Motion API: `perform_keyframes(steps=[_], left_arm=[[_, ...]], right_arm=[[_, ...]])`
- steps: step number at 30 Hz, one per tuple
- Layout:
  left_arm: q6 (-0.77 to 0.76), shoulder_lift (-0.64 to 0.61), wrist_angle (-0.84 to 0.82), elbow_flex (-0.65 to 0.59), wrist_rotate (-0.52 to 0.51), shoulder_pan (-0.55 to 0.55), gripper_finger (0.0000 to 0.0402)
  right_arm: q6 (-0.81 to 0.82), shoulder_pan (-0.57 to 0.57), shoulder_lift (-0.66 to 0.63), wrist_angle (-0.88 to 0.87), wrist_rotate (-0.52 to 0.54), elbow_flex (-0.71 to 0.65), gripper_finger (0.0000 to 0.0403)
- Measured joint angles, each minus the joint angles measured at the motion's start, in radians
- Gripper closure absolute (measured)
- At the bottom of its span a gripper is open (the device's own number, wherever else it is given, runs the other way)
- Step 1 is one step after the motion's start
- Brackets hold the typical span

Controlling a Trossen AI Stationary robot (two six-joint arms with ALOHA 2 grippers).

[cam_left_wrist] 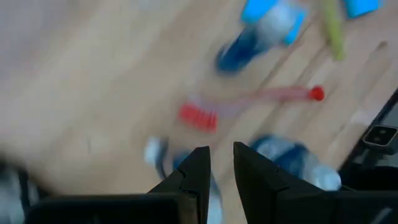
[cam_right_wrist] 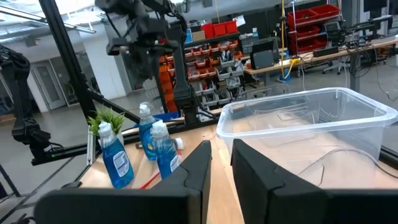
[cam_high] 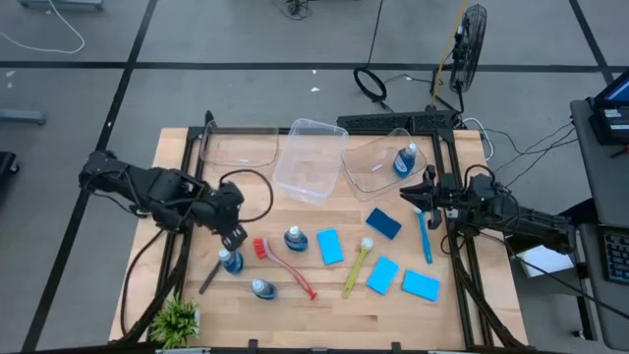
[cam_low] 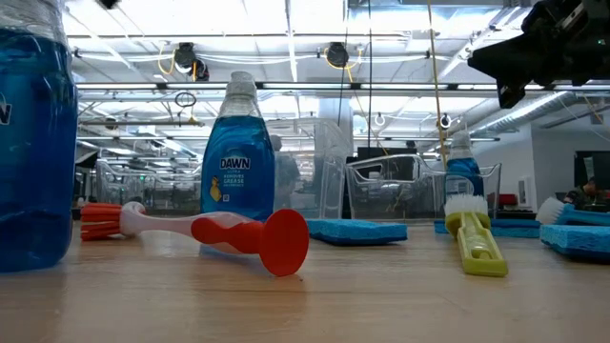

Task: Pick & Place Kitchen Sink Supplies
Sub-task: Put the blue dish soap into the right transparent bin

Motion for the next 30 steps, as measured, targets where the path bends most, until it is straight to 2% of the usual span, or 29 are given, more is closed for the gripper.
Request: perform_keyframes(steps=[6,11,15,21,30], left_arm=[[-0.387,0.014,-0.121,0.000,0.123,-0.082,0.0330],[-0.637,0.012,-0.118,0.000,0.069,-0.178,0.0330],[-0.777,0.018,-0.119,0.000,0.004,-0.252,0.0330],[-0.896,0.044,-0.119,0.000,-0.049,-0.333,0.0329],[-0.926,0.122,-0.110,-0.001,-0.050,-0.388,0.0328]], right_arm=[[0.001,0.000,-0.001,-0.004,0.000,0.000,0.0348],[0.001,0.000,-0.001,-0.004,0.000,0.000,0.0348],[0.001,0.000,-0.001,-0.004,0.000,0.000,0.0346],[0.001,0.000,-0.001,-0.004,0.000,0.000,0.0348],[0.002,0.000,-0.001,0.000,0.000,0.000,0.0348]])
